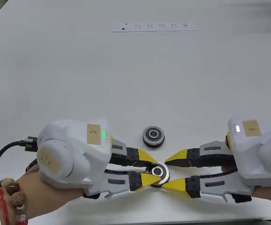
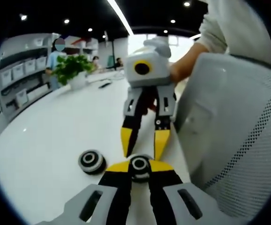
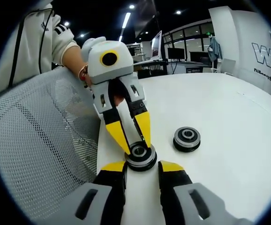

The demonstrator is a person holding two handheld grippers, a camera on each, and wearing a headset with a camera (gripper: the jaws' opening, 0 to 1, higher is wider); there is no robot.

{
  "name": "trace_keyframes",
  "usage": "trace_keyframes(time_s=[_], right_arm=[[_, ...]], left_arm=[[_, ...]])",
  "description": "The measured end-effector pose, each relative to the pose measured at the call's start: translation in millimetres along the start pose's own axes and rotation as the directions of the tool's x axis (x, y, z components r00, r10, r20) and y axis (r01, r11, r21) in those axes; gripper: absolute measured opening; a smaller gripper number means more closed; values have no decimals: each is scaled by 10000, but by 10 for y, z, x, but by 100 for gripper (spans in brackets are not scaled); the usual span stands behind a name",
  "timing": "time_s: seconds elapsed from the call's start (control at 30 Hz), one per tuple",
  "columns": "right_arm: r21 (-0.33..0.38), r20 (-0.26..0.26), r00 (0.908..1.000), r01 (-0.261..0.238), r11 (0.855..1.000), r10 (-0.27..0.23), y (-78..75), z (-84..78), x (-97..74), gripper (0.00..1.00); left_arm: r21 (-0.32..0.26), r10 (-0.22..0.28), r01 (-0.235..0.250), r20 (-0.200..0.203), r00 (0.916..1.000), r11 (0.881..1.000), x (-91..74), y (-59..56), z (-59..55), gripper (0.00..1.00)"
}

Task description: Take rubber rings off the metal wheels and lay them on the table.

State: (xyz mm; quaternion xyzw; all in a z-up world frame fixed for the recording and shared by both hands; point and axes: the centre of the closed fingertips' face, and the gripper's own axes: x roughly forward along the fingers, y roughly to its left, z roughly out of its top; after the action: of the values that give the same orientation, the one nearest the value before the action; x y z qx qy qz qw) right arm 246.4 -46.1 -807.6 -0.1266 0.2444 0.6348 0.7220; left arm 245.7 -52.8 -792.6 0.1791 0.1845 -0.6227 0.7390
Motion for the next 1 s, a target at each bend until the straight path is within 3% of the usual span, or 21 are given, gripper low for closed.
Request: trace_keyframes(time_s=[0.4,0.63,1.0], right_arm=[[-343,-121,9999,-24,9994,20,18,4,-15,19],[-363,-371,9993,54,9993,-68,-12,-37,-62,7],[-682,-865,9959,207,9975,-266,-57,-51,-37,3]], left_arm=[[-89,-54,56,216,9998,9999,-2,11,21,15],[-66,-6,8,245,9997,10000,-6,15,23,15],[-97,51,-47,346,9994,9999,-19,22,7,15]])
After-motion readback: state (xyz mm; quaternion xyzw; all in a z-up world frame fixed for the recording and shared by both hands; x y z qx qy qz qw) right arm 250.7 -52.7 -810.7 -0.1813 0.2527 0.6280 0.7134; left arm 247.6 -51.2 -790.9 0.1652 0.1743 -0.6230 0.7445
